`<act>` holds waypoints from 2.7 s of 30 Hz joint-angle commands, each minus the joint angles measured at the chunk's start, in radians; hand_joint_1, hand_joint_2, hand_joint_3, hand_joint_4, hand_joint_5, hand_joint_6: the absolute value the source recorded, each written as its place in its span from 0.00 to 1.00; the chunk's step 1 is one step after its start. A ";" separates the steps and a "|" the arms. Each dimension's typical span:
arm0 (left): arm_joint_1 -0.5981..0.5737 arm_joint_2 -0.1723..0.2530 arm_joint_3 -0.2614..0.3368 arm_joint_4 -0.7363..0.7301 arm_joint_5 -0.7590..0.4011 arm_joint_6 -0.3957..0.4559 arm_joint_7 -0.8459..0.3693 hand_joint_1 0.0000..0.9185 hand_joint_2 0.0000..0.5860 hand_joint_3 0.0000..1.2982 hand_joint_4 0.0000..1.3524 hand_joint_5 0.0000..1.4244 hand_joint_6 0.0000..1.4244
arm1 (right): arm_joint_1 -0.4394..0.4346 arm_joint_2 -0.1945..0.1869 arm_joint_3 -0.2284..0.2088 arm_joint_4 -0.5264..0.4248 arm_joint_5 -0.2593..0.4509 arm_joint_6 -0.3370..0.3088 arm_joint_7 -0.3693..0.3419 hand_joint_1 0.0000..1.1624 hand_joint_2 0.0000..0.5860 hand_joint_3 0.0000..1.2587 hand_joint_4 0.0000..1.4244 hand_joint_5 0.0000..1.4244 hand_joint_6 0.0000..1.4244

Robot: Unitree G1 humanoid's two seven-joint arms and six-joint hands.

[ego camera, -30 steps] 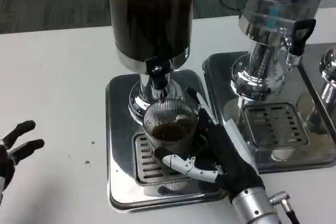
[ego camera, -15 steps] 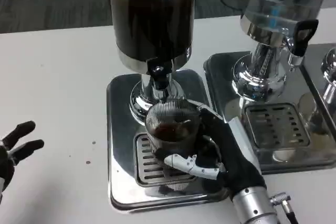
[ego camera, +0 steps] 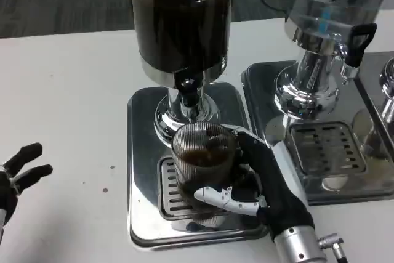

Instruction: Grasp the cup under the faucet to collect the drink, then remove the cup.

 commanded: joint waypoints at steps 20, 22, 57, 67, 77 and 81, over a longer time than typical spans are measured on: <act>-0.027 0.005 -0.014 0.026 0.023 0.028 -0.026 0.00 0.25 0.22 0.13 0.20 0.14 | 0.081 0.008 -0.020 -0.039 -0.086 -0.082 -0.157 0.79 0.31 0.38 0.41 0.48 0.67; -0.030 0.007 -0.015 0.030 0.024 0.030 -0.028 0.00 0.25 0.22 0.13 0.20 0.14 | 0.084 0.010 -0.021 -0.043 -0.097 -0.081 -0.171 0.79 0.31 0.39 0.41 0.48 0.69; -0.020 0.148 -0.018 -0.058 0.693 -0.070 0.321 0.00 0.26 0.00 0.00 0.00 0.00 | 0.217 -0.025 -0.057 -0.231 -0.114 -0.130 -0.171 0.78 0.30 0.42 0.43 0.52 0.75; 0.044 0.244 -0.077 -0.233 1.037 0.043 0.509 0.00 0.20 0.00 0.00 0.00 0.00 | 0.251 -0.032 -0.038 -0.280 -0.124 -0.143 -0.154 0.78 0.30 0.43 0.43 0.52 0.76; 0.098 0.288 -0.124 -0.289 1.052 0.116 0.575 0.00 0.15 0.00 0.00 0.00 0.00 | 0.303 -0.049 -0.025 -0.346 -0.113 -0.152 -0.112 0.78 0.30 0.43 0.44 0.52 0.76; 0.119 0.294 -0.136 -0.307 1.048 0.132 0.581 0.00 0.15 0.00 0.00 0.00 0.00 | 0.321 -0.058 -0.023 -0.371 -0.107 -0.157 -0.094 0.78 0.30 0.43 0.44 0.52 0.76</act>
